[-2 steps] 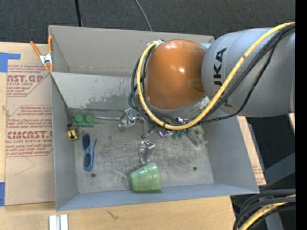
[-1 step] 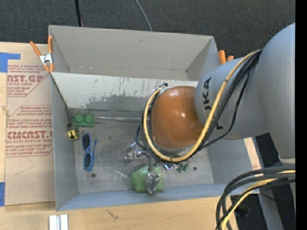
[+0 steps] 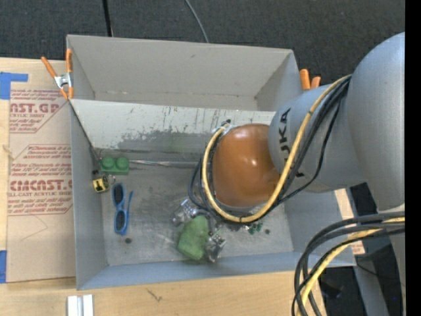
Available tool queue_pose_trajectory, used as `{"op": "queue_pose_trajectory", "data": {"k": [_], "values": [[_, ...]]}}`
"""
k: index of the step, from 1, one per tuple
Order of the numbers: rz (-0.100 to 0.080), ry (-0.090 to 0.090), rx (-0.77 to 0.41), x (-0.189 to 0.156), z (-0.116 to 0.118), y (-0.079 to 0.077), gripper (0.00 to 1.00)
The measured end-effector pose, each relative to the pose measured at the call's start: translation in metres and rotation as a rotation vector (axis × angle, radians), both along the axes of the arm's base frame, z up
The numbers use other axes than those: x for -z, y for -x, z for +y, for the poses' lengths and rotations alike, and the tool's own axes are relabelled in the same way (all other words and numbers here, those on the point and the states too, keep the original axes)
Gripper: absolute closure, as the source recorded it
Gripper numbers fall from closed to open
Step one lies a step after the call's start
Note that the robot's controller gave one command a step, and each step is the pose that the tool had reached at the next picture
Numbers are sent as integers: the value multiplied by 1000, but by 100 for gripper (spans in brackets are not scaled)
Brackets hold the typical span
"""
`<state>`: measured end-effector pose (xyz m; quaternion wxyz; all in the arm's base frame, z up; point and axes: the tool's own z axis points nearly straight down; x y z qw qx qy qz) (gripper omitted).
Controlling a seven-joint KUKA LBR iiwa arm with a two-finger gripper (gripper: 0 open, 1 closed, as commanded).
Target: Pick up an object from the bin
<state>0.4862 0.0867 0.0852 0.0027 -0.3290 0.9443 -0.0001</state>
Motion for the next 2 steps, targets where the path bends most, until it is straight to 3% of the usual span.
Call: {"op": "queue_pose_trajectory", "data": {"k": [1,2], "values": [[6,1,-1,-1,1,1,100],[-4,-1,-42,-139,11,-5,100]]}}
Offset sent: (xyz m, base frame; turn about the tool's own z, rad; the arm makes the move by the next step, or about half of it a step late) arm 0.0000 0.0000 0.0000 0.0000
